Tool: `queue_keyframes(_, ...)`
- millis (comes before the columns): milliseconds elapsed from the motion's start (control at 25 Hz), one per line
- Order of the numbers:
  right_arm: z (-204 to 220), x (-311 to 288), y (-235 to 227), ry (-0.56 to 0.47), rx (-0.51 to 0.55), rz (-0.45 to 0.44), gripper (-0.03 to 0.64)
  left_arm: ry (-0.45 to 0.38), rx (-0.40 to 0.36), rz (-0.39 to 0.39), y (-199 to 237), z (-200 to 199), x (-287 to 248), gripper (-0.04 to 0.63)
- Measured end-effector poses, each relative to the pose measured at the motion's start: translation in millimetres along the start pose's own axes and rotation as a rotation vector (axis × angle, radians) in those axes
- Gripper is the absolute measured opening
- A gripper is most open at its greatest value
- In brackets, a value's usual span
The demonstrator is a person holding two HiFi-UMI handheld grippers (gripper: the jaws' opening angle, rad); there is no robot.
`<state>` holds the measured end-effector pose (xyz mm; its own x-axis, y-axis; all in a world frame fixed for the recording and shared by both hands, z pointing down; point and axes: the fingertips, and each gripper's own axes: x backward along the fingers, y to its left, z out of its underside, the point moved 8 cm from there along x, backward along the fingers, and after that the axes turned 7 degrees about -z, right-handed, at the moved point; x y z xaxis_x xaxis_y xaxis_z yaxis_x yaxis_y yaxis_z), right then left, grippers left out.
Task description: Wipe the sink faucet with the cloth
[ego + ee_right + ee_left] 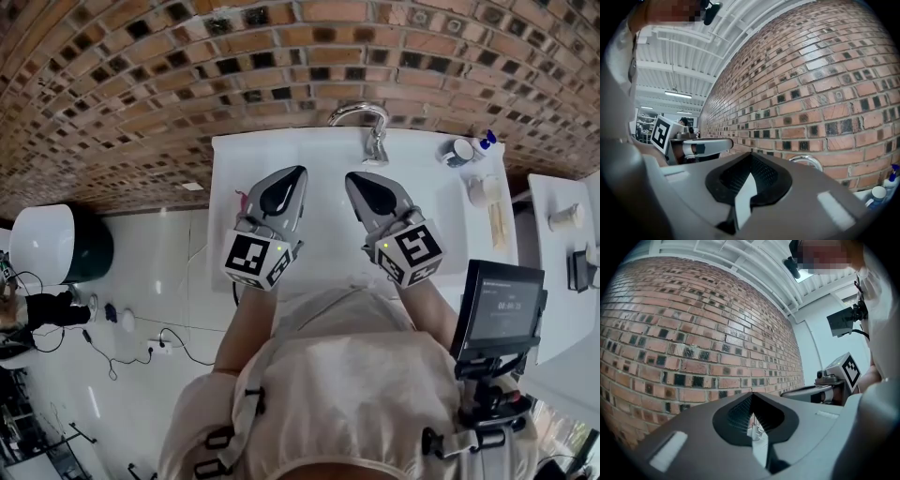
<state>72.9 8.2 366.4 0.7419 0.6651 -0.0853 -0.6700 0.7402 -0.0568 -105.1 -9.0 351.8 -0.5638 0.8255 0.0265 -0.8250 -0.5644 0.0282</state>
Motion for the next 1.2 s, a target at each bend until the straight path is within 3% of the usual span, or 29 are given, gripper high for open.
queue_keyframes(1200,-1.8,-3.7,-0.4,0.023,0.02,-0.019,-0.008,0.018,0.029,0.014,3.6,9.2,-4.8,0.003)
